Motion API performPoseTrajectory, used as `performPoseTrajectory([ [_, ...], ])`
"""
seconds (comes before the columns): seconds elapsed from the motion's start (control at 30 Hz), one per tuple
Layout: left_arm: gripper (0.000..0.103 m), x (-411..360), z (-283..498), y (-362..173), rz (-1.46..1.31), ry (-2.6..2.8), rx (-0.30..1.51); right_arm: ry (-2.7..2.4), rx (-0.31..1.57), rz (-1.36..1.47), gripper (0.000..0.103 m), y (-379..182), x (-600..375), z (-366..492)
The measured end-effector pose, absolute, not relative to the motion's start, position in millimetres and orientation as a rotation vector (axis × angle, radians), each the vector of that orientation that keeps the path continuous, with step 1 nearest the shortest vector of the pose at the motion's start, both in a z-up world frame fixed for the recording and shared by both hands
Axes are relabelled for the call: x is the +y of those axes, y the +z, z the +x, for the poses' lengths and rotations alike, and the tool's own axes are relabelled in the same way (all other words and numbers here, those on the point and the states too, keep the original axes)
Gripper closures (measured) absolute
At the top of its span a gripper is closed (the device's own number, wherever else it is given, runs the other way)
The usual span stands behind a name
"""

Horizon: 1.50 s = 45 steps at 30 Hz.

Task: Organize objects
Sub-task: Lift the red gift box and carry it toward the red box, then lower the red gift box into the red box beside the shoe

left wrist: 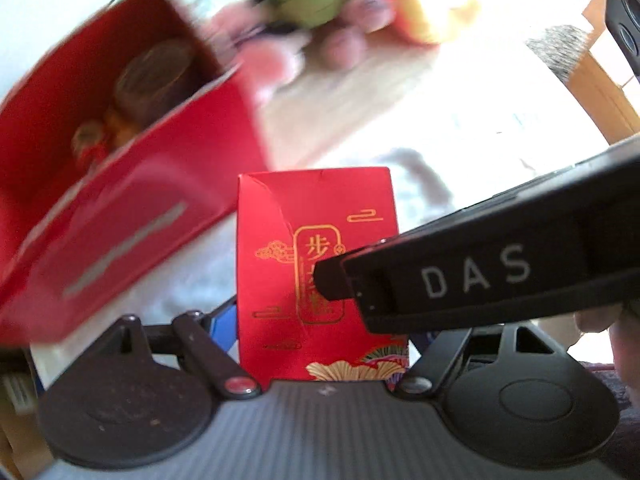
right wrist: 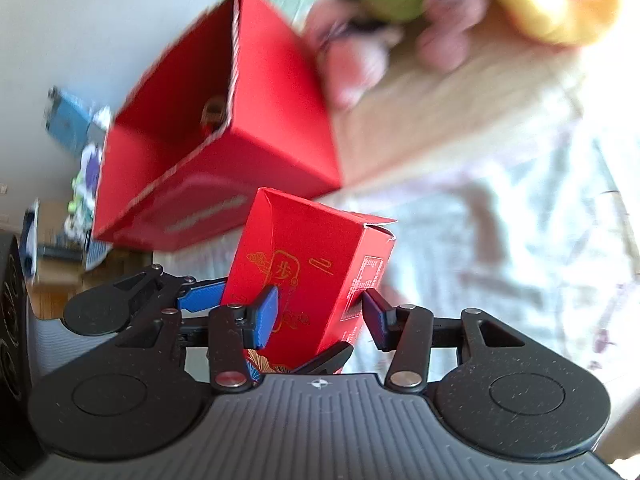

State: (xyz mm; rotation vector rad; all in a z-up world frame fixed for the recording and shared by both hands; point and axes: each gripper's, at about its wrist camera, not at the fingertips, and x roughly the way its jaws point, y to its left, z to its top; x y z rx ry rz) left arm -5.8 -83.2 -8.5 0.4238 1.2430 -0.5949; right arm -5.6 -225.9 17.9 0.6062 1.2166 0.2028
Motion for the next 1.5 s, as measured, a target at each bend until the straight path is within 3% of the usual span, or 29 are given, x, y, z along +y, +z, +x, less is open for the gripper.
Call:
performPoseTrajectory([
  [0.5, 0.025, -135.9, -3.8, 64.0, 0.463, -0.838, 0.981, 0.023, 0.913, 0.602, 0.052, 87.0, -264.3, -25.4],
  [0.97, 0.024, -41.4, 55.4, 122.7, 0.276, -0.650, 0.833, 0.272, 0.769, 0.486, 0.053, 124.0, -182.0, 60.8],
  [1.23, 0.024, 32.8, 104.2, 108.4, 0.219, -0.456, 0.857, 0.449, 0.829, 0.445, 0.054, 99.2, -110.8, 130.1],
  [1.5, 0.024, 94.0, 157.4, 57.6, 0.122, -0.350, 0.984, 0.548, 0.973, 0.398, 0.057, 49.8, -58.8, 179.2],
])
